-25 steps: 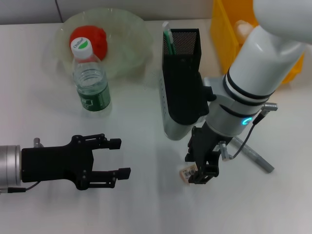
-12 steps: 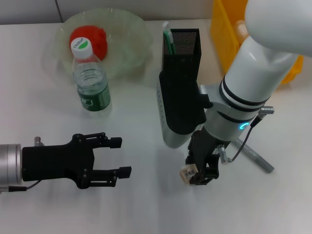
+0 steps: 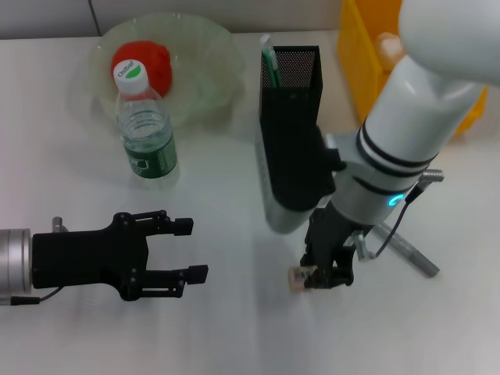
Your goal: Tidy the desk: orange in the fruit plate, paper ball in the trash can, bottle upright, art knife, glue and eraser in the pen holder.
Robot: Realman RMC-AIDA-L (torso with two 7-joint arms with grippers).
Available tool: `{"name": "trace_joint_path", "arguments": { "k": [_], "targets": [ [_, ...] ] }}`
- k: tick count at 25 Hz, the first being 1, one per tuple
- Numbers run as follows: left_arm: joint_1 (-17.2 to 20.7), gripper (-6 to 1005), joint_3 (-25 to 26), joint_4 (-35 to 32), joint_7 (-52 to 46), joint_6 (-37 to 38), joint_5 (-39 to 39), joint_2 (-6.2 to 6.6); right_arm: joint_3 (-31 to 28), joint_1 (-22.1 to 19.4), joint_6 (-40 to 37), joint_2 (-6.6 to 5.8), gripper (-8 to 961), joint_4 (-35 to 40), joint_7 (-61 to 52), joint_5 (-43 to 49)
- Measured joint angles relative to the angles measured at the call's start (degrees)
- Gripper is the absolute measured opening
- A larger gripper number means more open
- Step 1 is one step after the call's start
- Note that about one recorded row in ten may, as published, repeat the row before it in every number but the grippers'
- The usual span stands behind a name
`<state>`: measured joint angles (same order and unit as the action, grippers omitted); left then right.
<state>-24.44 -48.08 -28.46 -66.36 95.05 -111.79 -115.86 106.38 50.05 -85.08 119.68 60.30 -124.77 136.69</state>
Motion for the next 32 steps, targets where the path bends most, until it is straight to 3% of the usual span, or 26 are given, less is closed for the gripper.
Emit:
{"name": "trace_joint_path", "arguments": {
  "k": [3,5,6,8,9,10,16,20,26,32],
  "targets": [
    [0.1,794,0.0,-0.2,0.0,0.4,0.0,0.01,-6.6,-2.1,-2.7,-0.31,245,4.2,0.0,0.7],
    [0.3,794,0.1,-0.4,0.1,0.9,0.0,0.02,-17.2,-4.4,-4.9,-0.38,256,10.1,0.1,2.6],
    [0.3,794,0.1,-0.4,0.1,0.9,0.0,0.02,-17.2,-4.4,-4.9,-0.38,262,10.1,0.1,2.6],
    [0.5,794,0.1,-0.4,0.2,0.9,0.0,0.02,-25.3,-6.2,-4.9,-0.39,273,16.3,0.1,3.3],
    [0.5,794,0.1,-0.4,0.2,0.9,0.0,0.02,-25.3,-6.2,-4.9,-0.39,278,16.3,0.1,3.3],
    [0.5,794,0.1,-0.4,0.2,0.9,0.0,0.02,-29.2,-7.1,-2.0,-0.37,284,18.9,0.1,3.4],
    [0.5,794,0.1,-0.4,0.2,1.3,0.0,-0.01,-31.3,-8.5,10.9,-0.2,317,17.9,-0.3,3.2],
    [0.5,794,0.1,-0.4,0.5,1.6,0.0,-0.31,-28.0,-7.9,23.4,-0.12,339,10.9,-0.1,2.1],
    [0.6,794,0.1,-0.4,0.6,1.6,0.0,-0.39,-27.5,-6.1,25.8,-0.15,373,6.3,-0.2,2.0],
    [0.7,794,0.1,-0.4,0.4,1.6,0.0,-0.28,-27.9,-7.2,22.4,-0.17,415,8.2,-1.0,2.0]
  ]
}}
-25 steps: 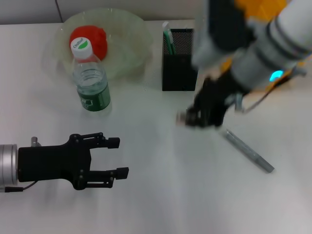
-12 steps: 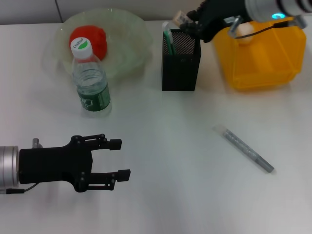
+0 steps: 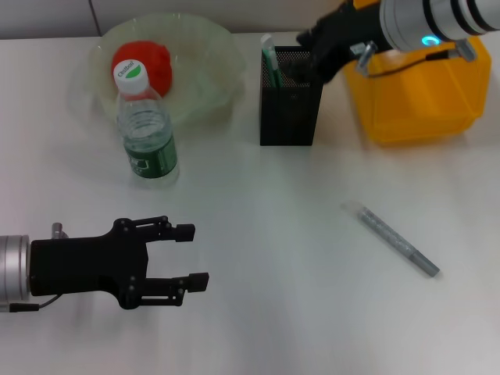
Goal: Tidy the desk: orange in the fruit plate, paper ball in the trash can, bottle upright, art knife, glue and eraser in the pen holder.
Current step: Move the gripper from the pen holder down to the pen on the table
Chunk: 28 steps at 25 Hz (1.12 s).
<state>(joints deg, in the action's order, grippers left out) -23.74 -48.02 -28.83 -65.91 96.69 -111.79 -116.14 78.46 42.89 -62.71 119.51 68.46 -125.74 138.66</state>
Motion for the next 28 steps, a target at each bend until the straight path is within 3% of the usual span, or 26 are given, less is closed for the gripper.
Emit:
{"name": "trace_joint_path", "arguments": {
  "k": [6,9,16,28],
  "targets": [
    [-0.1,794,-0.4,0.0,-0.2,0.3,0.0,-0.13,0.8,-0.7,-18.6,-0.18,464,4.9,-9.8,4.8],
    [-0.1,794,-0.5,0.0,-0.1,0.3,0.0,-0.2,2.0,-1.3,-21.2,-0.07,460,4.6,-11.9,5.9],
    [-0.4,794,-0.5,0.0,-0.1,0.3,0.0,-0.23,6.3,-3.8,-18.8,0.06,456,-0.6,-14.4,7.7],
    [-1.0,794,-0.5,0.0,-0.4,0.2,0.0,-0.23,9.5,-4.2,-15.7,0.11,452,-4.4,-15.1,8.9]
  ]
}}
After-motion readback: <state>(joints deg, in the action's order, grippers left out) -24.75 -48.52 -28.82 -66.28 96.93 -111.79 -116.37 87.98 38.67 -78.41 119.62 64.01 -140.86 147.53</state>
